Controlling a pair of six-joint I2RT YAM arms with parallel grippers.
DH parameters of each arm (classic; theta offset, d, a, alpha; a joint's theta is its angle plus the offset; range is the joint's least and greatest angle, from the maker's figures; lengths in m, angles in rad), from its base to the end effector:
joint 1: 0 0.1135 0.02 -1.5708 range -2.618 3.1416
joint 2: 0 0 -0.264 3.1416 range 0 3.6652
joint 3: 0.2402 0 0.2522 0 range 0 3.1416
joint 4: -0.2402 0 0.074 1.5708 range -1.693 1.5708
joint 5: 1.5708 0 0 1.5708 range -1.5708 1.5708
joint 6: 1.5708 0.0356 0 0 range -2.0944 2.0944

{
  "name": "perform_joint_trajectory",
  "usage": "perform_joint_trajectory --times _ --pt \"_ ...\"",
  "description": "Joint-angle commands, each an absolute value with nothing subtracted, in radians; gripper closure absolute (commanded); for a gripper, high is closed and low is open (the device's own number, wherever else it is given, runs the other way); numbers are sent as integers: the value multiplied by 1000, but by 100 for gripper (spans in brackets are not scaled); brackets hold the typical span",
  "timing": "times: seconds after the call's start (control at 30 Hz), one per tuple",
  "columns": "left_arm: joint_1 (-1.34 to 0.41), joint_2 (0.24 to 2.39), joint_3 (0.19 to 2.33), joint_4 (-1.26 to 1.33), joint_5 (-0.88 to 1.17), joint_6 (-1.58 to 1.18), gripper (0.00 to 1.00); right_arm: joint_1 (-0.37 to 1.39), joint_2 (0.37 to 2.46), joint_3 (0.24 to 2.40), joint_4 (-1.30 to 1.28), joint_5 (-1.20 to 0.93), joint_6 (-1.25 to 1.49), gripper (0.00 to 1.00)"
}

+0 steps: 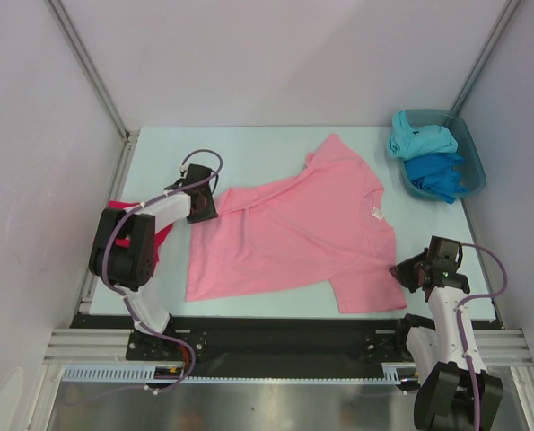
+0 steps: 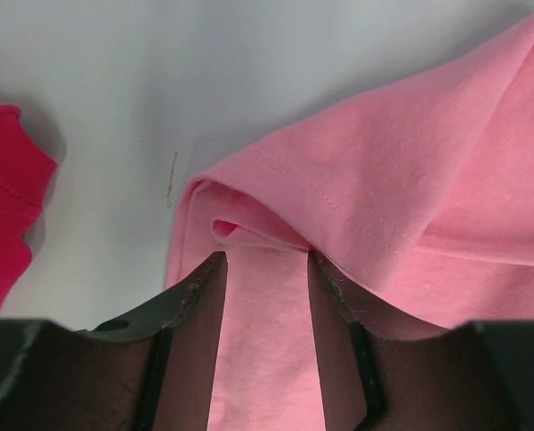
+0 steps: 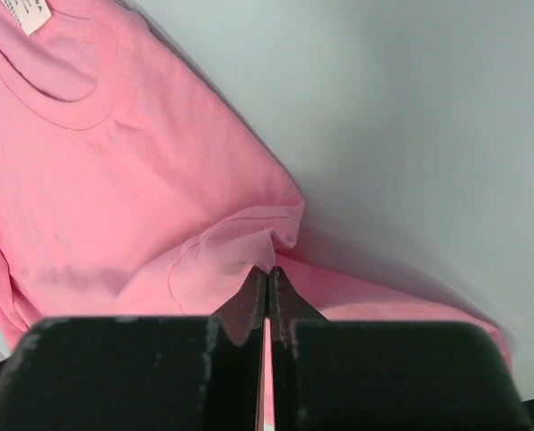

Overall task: Fold and stack the t-shirts
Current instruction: Flatten the tshirt out

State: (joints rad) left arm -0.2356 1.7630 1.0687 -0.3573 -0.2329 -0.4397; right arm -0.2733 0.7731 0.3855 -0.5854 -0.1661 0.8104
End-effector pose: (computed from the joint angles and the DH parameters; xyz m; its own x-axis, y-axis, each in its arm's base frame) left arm 0.3432 -0.0739 0.1677 -0.8132 -0.2307 -0.5343 -0.2546 0.9666 -0.0299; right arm 0.1382 -0.0326 0.1706 -0.4206 0.8600 -0.2889 0.6984 0.5101 0.5020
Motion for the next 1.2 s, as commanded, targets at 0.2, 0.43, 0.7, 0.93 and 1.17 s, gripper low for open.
perform_joint_trajectory --times 0.2,0.43,0.7,0.93,1.17 --pt "-203 1790 1123 -350 -252 -399 53 -284 767 382 -560 -189 801 100" --pt "-204 1827 1155 -342 -249 -397 53 -287 770 374 -551 -202 802 100" --pt "-203 1835 1166 -330 -241 -400 54 -293 772 359 -526 -235 810 100" --pt "-204 1816 1164 -331 -226 -403 69 -293 772 353 -515 -242 810 100" --pt "-210 1776 1155 -330 -210 -411 82 -293 767 344 -506 -245 810 100"
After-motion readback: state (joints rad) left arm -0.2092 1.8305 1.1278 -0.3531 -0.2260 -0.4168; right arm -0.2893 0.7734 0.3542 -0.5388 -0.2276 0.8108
